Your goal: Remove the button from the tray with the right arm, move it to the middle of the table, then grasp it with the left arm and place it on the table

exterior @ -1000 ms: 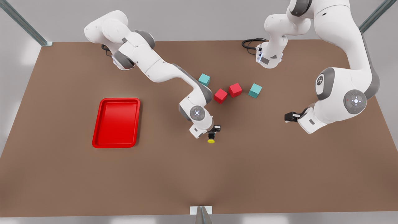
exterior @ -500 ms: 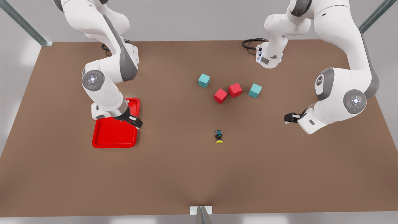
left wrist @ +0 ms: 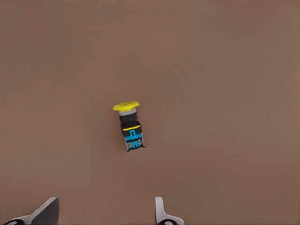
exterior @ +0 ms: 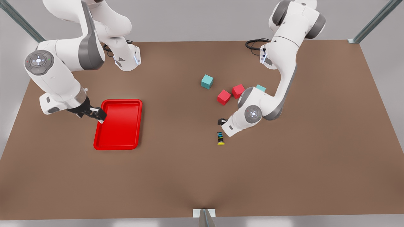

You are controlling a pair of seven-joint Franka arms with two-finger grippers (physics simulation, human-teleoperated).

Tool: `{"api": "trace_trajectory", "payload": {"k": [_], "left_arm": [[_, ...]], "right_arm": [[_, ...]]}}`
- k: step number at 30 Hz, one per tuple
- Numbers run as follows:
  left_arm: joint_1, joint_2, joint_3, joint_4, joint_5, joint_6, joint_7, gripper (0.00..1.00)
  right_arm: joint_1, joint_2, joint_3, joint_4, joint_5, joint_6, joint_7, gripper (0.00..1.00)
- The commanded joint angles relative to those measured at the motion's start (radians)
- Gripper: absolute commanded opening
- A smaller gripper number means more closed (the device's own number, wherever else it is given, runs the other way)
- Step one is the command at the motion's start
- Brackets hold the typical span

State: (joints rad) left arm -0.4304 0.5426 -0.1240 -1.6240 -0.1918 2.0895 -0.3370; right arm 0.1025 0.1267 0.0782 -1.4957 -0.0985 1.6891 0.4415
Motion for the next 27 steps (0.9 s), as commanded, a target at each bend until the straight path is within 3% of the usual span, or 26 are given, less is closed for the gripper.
{"api": "trace_trajectory", "payload": {"k": [1,3,5,6,9,16,27], "left_arm": [[-0.010,0.008,-0.005,-0.053,-0.006,0.455,-0.533,1.00],[-0.034,0.020,-0.017,-0.109,0.092,0.581,-0.528,1.00],[-0.050,0.103,-0.017,-0.112,0.314,0.584,-0.522,1.00],[-0.051,0.132,-0.016,-0.111,0.330,0.586,-0.514,1.00],[-0.042,0.129,-0.009,-0.125,0.327,0.509,-0.393,1.00],[-0.056,0.131,-0.014,-0.125,0.319,0.477,-0.669,1.00],[-0.056,0.211,-0.014,-0.059,0.308,0.458,-0.735,1.00]], "right_arm": [[-0.017,0.001,0.000,0.003,-0.003,-0.042,-0.267,1.00],[-0.017,0.002,0.000,0.003,-0.004,-0.042,-0.267,1.00],[-0.017,0.002,0.000,0.003,-0.004,-0.042,-0.267,1.00],[-0.017,0.002,0.000,0.003,-0.004,-0.042,-0.267,1.00],[-0.017,0.002,0.000,0.003,-0.006,-0.042,-0.268,1.00],[-0.018,0.002,0.000,0.003,-0.003,-0.042,-0.267,1.00],[-0.024,0.011,0.000,0.026,0.002,-0.035,-0.265,1.00]]}}
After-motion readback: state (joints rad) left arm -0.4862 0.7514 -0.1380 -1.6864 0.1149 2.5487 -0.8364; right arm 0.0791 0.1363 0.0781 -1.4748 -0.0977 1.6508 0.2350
